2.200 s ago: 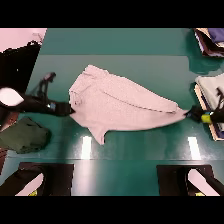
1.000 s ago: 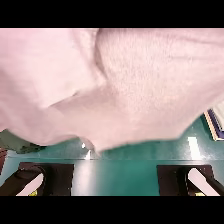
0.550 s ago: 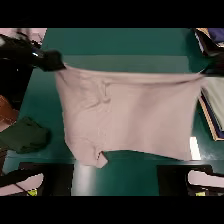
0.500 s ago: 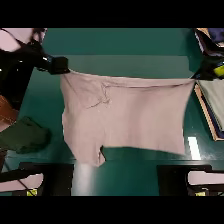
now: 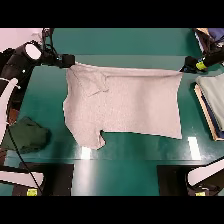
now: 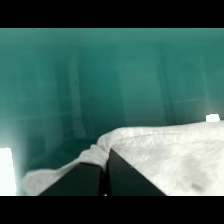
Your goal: Fold the shirts.
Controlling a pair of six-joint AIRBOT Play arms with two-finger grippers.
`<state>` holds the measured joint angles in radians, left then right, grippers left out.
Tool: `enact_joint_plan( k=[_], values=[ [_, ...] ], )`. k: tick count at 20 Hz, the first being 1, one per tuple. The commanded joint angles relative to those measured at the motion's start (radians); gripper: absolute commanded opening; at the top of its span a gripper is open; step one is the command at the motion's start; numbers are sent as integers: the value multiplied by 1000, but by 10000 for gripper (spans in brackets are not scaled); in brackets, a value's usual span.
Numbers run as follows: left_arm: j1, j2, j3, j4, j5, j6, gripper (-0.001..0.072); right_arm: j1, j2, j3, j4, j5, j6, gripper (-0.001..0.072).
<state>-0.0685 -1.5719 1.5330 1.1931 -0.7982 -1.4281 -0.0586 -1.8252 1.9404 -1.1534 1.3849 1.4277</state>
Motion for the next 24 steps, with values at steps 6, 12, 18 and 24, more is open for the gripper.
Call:
enact_joint_plan(
  k=[6,12,18,24],
  values=[
    [44,8,-112,4,-298,127,19,6,126,-244,-101,-26,-39,14],
    [37,5,-288,-25,-206,120,21,72,171,-477,-96,-148,-40,15],
    [39,15,-279,-3,-332,67,414,68,200,-501,-96,-42,-32,453],
    [38,261,-462,100,-430,-46,415,-49,405,-609,-96,21,-58,450]
  ],
)
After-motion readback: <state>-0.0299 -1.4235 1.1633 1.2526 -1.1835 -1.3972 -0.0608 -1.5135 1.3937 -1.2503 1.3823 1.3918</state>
